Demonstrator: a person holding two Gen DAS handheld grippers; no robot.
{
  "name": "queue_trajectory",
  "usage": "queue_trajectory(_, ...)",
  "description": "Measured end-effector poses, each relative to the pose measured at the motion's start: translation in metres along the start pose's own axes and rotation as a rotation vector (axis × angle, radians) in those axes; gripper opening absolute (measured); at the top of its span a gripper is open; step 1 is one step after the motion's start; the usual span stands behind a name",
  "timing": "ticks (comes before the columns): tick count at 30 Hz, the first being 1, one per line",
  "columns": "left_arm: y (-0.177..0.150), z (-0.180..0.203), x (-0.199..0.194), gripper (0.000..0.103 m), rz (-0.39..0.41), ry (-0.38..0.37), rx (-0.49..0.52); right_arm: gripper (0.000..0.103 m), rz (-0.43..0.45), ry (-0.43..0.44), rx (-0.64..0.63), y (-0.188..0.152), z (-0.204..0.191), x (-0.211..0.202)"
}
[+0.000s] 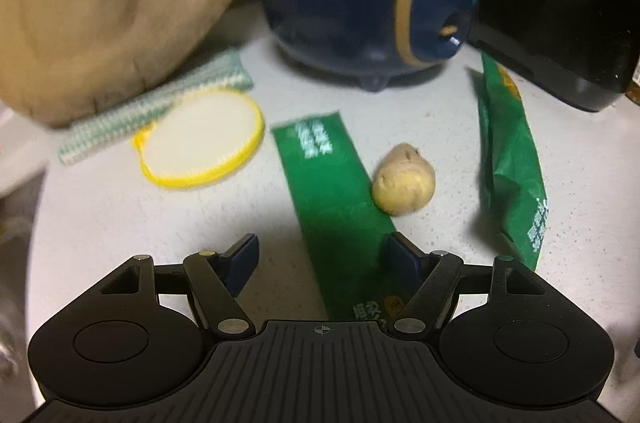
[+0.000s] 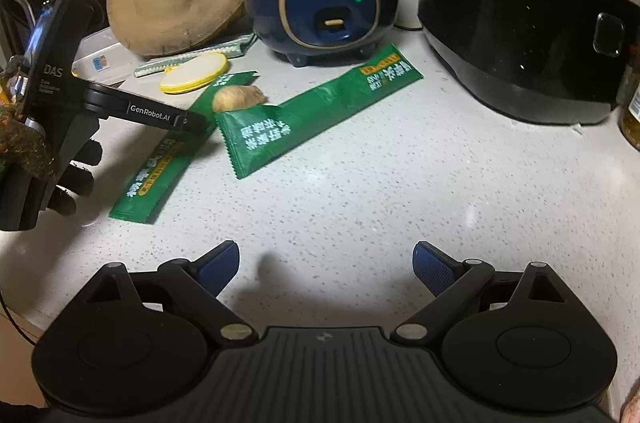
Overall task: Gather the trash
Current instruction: 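Close the left gripper on the green packet strip and lift it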
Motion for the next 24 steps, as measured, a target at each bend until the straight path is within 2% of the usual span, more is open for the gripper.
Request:
queue_trajectory(4, 0.002, -0.003, 0.003, 0.077, 0.002, -0.04, -0.042, 0.095, 0.001, -0.001, 0.009, -0.001, 0.004, 0.0)
queue_trajectory(7, 0.003, 0.004, 0.005, 0.079, 0.005, -0.059, -0.021, 0.095, 0.0, -0.005, 0.012, 0.0, 0.005, 0.002)
queue_trajectory(11, 0.004, 0.013, 0.011, 0.087, -0.01, -0.06, 0.019, 0.095, -0.001, 0.0, 0.012, 0.001, 0.002, 0.004)
queue_trajectory(16, 0.005, 0.014, 0.009, 0.085, -0.036, -0.045, 0.009, 0.095, 0.0, 0.002, 0.007, 0.0, 0.0, 0.005)
queue_trajectory(18, 0.003, 0.012, 0.006, 0.078, -0.026, -0.039, 0.006, 0.095, 0.004, -0.001, 0.009, 0.001, 0.001, 0.005)
queue_trajectory(20, 0.002, 0.01, 0.002, 0.049, -0.01, -0.034, -0.008, 0.095, 0.009, -0.007, 0.013, 0.001, 0.002, 0.005)
queue_trajectory(24, 0.001, 0.001, -0.003, 0.032, -0.006, -0.029, -0.067, 0.095, 0.008, -0.016, 0.016, 0.003, 0.005, 0.006)
Point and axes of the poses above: each gripper's, at about its wrist camera, not at the fingertips, and x roughly the way its jaws point, z to its right, y to its top, the point moved 2 cm from there along x, roughly the way its jaws point, and after that the axes turned 3 degrees about -y, right-handed, at the moved point
